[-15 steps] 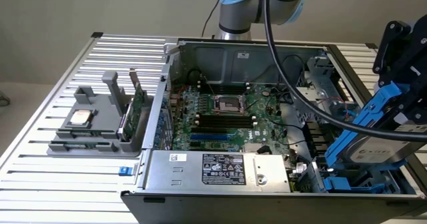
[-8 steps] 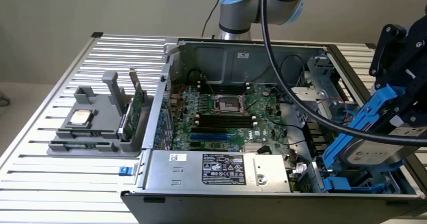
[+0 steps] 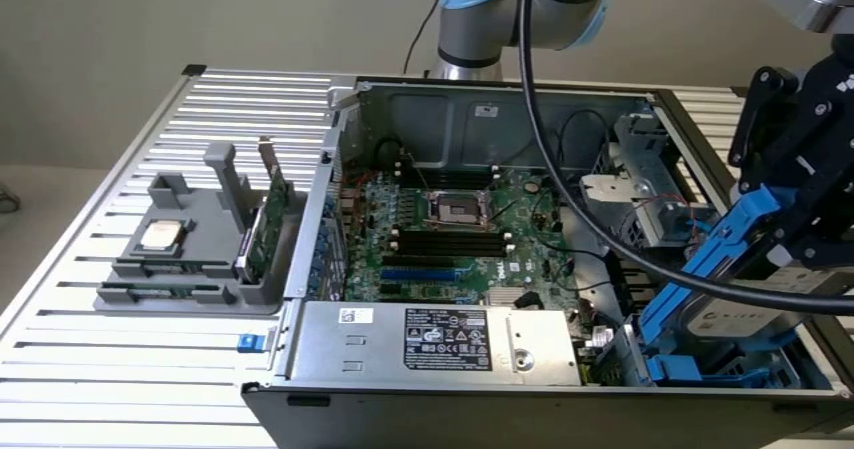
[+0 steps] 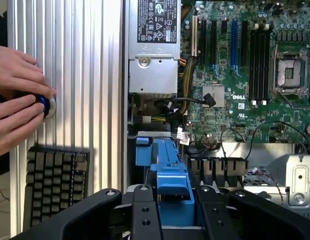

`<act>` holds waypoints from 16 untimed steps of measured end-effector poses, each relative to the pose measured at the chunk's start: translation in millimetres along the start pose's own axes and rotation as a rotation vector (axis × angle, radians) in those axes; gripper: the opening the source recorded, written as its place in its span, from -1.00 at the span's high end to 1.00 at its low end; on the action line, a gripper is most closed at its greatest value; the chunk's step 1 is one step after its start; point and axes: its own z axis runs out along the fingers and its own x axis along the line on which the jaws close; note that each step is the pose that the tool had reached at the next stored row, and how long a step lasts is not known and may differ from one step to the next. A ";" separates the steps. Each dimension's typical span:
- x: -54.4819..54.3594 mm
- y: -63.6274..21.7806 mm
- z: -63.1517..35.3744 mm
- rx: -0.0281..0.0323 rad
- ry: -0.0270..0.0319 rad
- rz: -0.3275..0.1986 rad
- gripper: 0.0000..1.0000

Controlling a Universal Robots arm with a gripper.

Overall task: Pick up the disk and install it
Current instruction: 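Insert the disk into the insertion slot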

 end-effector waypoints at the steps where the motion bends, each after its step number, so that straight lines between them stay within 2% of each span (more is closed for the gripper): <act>1: 0.0 -0.1 0.8 0.0000 -0.0010 0.000 0.35; 8: 0.0 -0.3 4.6 0.0001 -0.0089 -0.001 0.35; 16: 0.0 -0.6 7.0 0.0000 -0.0132 -0.003 0.35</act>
